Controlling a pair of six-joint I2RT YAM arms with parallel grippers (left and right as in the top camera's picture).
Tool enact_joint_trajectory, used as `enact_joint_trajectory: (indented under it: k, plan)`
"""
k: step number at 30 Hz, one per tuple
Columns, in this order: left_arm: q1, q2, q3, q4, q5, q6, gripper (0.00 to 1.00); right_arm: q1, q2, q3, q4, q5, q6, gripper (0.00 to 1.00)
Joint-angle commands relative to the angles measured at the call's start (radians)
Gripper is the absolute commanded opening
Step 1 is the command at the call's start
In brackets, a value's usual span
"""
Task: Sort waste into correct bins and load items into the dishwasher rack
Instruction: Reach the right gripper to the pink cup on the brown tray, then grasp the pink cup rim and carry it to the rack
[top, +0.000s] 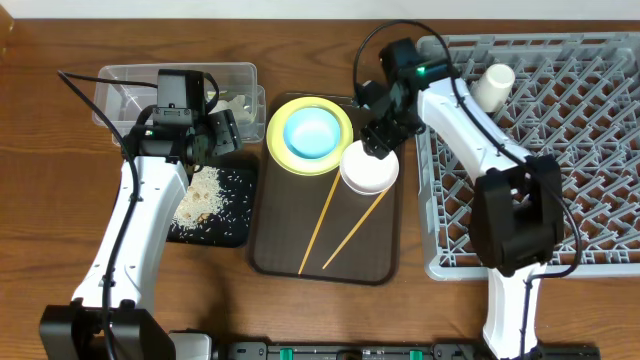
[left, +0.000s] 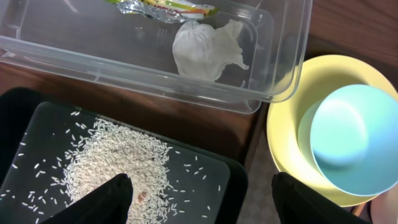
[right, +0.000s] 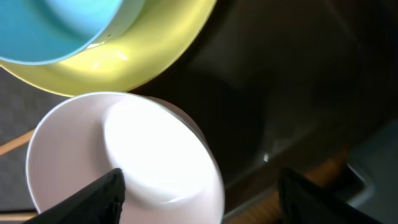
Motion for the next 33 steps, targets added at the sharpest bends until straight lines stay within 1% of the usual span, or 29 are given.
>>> enact_joint_trajectory:
  k: [1, 2, 5, 6, 8, 10, 12, 15, 25, 29, 33]
  plan:
    - [-0.001, -0.002, -0.010, -0.012, -0.012, -0.002, 0.75, 0.003, 0.052, 0.003, -0.002, -0.001, 0.003, 0.65]
    - [-0.001, -0.002, -0.010, -0.014, -0.012, -0.002, 0.75, 0.003, 0.061, 0.003, -0.002, -0.001, 0.004, 0.59]
    - [-0.001, -0.002, -0.010, -0.015, -0.011, -0.002, 0.75, 0.003, 0.076, 0.003, -0.002, -0.001, 0.007, 0.48]
    - [-0.001, -0.002, -0.010, -0.015, -0.012, -0.002, 0.75, 0.003, 0.078, 0.003, -0.002, 0.001, 0.006, 0.43]
    - [-0.001, -0.002, -0.010, -0.015, -0.011, -0.002, 0.75, 0.003, 0.079, 0.003, -0.001, 0.008, 0.007, 0.32]
    - [-0.001, -0.002, -0.010, -0.015, -0.011, -0.002, 0.75, 0.003, 0.079, 0.003, 0.003, 0.031, 0.007, 0.16]
    - [-0.001, -0.002, -0.010, -0.015, -0.011, -0.002, 0.75, 0.003, 0.074, 0.004, 0.008, 0.070, 0.023, 0.05]
    - [-0.001, -0.002, -0.010, -0.015, -0.011, -0.002, 0.75, 0.000, 0.063, 0.013, 0.010, 0.114, 0.048, 0.02]
    - [-0.001, -0.002, -0.010, -0.015, -0.011, -0.002, 0.75, -0.005, -0.042, 0.040, 0.045, 0.140, 0.048, 0.01]
    - [-0.001, -0.002, -0.010, -0.015, -0.011, -0.002, 0.75, -0.023, -0.121, 0.040, 0.074, 0.263, 0.101, 0.01]
    - [-0.001, -0.002, -0.010, -0.015, -0.012, -0.002, 0.75, -0.053, -0.212, 0.040, 0.122, 0.459, 0.167, 0.01]
